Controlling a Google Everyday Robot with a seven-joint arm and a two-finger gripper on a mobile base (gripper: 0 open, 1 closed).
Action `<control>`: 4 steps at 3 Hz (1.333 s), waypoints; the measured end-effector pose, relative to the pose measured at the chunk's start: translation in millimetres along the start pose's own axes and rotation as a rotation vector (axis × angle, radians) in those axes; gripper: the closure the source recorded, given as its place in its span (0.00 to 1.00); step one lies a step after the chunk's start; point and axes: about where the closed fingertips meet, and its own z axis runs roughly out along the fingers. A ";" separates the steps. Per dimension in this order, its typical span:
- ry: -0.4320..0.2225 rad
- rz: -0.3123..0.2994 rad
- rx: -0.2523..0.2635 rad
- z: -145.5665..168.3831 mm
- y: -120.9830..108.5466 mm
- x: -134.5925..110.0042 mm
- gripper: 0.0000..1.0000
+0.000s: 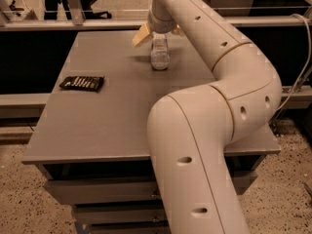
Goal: Place blue plastic bottle upright
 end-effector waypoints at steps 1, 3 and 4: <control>0.030 0.009 0.010 3.8 0.1 2.4 0.00; 0.051 0.036 0.033 6.6 -3.4 3.3 0.41; 0.049 0.047 0.040 4.6 -7.5 2.8 0.65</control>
Offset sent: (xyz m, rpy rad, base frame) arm 0.0117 -0.0055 0.0059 -0.0327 0.0488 -0.0627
